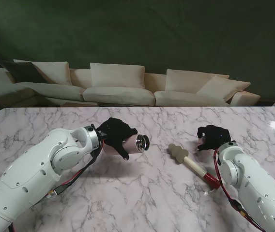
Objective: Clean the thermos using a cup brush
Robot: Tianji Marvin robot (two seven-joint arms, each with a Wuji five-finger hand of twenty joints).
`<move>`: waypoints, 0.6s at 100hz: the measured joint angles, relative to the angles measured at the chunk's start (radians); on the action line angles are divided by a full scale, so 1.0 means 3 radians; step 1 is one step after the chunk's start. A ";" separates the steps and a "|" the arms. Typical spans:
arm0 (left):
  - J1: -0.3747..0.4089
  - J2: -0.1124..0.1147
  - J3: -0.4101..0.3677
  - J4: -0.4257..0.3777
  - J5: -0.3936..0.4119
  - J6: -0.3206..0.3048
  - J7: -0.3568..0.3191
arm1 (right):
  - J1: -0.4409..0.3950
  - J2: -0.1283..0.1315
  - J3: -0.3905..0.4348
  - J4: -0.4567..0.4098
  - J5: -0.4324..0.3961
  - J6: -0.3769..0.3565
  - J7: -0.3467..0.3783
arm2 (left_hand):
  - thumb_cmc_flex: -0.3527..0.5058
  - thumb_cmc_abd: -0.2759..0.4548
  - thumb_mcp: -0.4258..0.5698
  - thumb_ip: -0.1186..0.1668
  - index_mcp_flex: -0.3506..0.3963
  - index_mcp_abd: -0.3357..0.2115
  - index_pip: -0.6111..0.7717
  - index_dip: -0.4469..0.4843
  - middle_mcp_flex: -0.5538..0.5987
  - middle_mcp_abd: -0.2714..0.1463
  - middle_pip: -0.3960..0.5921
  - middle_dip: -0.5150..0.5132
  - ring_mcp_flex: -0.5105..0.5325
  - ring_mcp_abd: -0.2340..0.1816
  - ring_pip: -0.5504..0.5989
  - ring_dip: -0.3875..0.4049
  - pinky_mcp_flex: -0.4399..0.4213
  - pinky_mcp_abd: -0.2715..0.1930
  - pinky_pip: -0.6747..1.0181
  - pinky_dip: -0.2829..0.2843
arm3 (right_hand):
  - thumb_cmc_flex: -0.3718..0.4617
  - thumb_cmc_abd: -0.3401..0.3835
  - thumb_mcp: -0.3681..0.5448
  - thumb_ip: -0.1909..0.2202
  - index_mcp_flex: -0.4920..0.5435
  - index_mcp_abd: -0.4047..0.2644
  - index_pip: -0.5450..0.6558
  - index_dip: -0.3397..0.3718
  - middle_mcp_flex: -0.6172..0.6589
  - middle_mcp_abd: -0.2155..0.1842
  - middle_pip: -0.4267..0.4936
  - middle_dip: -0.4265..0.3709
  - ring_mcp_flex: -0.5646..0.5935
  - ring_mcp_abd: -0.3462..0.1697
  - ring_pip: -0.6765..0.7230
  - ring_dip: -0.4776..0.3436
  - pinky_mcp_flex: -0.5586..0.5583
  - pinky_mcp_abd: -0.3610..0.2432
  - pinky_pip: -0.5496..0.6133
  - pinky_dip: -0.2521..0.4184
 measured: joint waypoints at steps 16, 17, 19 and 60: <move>-0.0005 0.0000 0.0012 0.0003 -0.0003 0.0006 0.0012 | -0.0255 -0.0020 0.0339 -0.0437 0.0011 -0.0206 0.0070 | 0.0000 0.0000 0.0000 0.0000 0.0000 0.0000 0.0000 0.0000 0.0000 0.0000 0.0000 0.0000 0.0000 0.0000 0.0000 0.0000 -0.0001 0.0000 0.0000 0.0000 | 0.0000 -0.0001 -0.0002 0.0000 0.0024 -0.0002 -0.0002 0.0007 0.0012 0.0001 0.0000 0.0000 0.0003 0.0000 0.0009 0.0036 0.0002 0.0004 0.0031 0.0033; -0.0005 0.0000 0.0012 0.0003 -0.0003 0.0006 0.0013 | -0.0277 -0.0023 0.0370 -0.0475 0.0013 -0.0224 0.0075 | 0.0000 0.0000 0.0000 0.0000 0.0000 0.0000 0.0000 0.0000 0.0000 0.0000 0.0000 0.0000 0.0000 0.0000 0.0000 0.0000 -0.0001 0.0000 0.0000 0.0000 | 0.0000 -0.0001 -0.0002 0.0000 0.0025 -0.0002 -0.0002 0.0007 0.0012 0.0001 0.0000 0.0000 0.0003 0.0000 0.0009 0.0036 0.0002 0.0004 0.0032 0.0034; -0.0005 0.0000 0.0012 0.0003 -0.0003 0.0007 0.0016 | -0.0321 -0.0029 0.0428 -0.0551 0.0021 -0.0258 0.0084 | 0.0000 0.0000 0.0000 0.0000 0.0000 0.0000 0.0000 0.0000 0.0000 0.0000 0.0000 0.0000 0.0000 0.0000 0.0000 0.0000 -0.0001 0.0000 0.0000 0.0000 | 0.0000 -0.0001 -0.0002 0.0000 0.0026 -0.0002 -0.0002 0.0007 0.0012 0.0001 0.0000 0.0000 0.0003 0.0000 0.0009 0.0037 0.0002 0.0004 0.0037 0.0035; -0.0044 -0.0008 0.0084 0.0031 -0.0051 0.0018 0.0085 | -0.0941 -0.0124 0.0826 -0.1707 0.1104 -0.0705 0.0248 | 0.0000 0.0000 0.0000 0.0000 0.0000 0.0000 0.0000 0.0001 0.0000 0.0000 0.0000 0.0000 0.0000 0.0000 0.0000 0.0000 -0.0001 0.0000 0.0000 0.0000 | -0.0002 -0.0001 -0.0003 0.0000 0.0033 -0.0008 -0.0002 0.0084 0.0015 0.0002 0.0000 0.0029 0.0003 0.0000 0.0032 0.0067 0.0003 0.0010 0.0063 0.0054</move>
